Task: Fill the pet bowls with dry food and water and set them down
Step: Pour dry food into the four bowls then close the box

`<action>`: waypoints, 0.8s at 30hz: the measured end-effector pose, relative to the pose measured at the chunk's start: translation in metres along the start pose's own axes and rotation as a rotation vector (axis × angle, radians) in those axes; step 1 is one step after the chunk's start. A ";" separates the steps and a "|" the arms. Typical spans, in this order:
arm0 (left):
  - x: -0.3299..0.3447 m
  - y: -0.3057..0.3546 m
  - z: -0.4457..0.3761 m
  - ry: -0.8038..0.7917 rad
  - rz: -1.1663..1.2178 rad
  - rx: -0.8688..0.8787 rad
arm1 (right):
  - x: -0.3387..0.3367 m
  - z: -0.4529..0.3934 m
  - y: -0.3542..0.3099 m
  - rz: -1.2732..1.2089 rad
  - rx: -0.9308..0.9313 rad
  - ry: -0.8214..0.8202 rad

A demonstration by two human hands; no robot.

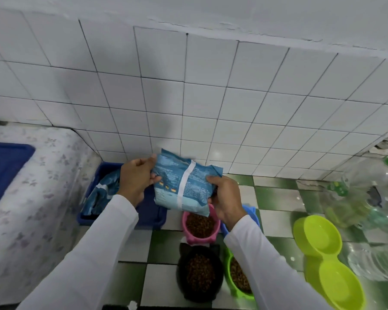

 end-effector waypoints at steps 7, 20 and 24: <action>-0.044 0.015 -0.028 -0.053 -0.083 0.017 | 0.053 -0.005 0.025 0.018 0.001 -0.049; -0.074 0.031 -0.071 -0.149 -0.145 0.009 | 0.110 -0.011 0.082 0.055 0.034 -0.071; -0.071 0.041 -0.079 -0.169 -0.225 0.039 | 0.125 -0.012 0.097 0.065 0.051 -0.131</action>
Point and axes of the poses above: each hand's wrist, its own z-axis away from the middle knuckle, its own x-axis out of the palm, y = z × x, the point moved 7 cm from there along -z, towards the middle knuckle, and after that the axes turned 14 degrees about -y, right-handed, at the moved point
